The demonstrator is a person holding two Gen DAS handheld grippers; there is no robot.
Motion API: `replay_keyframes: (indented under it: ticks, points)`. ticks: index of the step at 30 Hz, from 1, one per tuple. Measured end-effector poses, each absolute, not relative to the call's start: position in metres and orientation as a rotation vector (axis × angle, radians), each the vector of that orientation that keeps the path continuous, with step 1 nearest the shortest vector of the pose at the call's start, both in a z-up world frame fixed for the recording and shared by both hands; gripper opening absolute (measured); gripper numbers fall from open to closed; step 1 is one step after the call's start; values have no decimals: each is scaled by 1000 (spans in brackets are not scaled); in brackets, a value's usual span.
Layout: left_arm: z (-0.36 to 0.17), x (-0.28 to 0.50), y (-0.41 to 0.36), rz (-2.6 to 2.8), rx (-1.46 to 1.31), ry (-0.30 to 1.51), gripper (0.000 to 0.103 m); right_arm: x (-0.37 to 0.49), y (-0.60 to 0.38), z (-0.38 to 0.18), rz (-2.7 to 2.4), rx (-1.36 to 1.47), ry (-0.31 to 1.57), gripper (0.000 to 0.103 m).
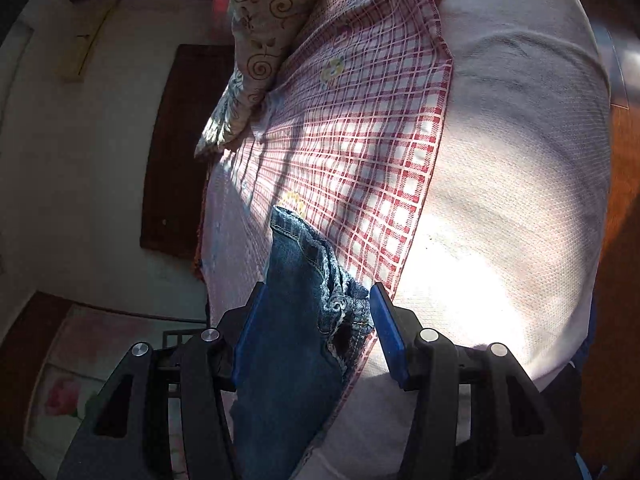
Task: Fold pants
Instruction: 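Grasp the jeans leg hem with the right tool and pull it straight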
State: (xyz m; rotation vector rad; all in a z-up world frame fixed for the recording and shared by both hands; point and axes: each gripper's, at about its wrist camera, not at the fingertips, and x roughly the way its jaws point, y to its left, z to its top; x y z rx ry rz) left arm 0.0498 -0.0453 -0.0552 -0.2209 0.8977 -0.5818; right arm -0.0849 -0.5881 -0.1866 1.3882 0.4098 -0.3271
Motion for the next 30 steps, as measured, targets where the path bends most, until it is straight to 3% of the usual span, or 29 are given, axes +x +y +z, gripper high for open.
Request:
replay_keyframes:
  ticks: [11,13,15,20,30]
  points:
    - [-61,42,-29,-556,-259,918,101,-74,-584,-191,-279,1382,449,52]
    - [-61,42,-26,-550,-271,919,101,-74,-584,-193,-271,1392,453,45]
    - [-61,42,-23,-545,-281,917,101,-72,-585,-195,-304,1370,495,23]
    - [-61,46,-10,-524,-321,916,101,-74,-583,-190,-342,1345,517,18]
    - [-51,52,14,-497,-383,851,101,-37,-538,-97,-226,1139,440,17]
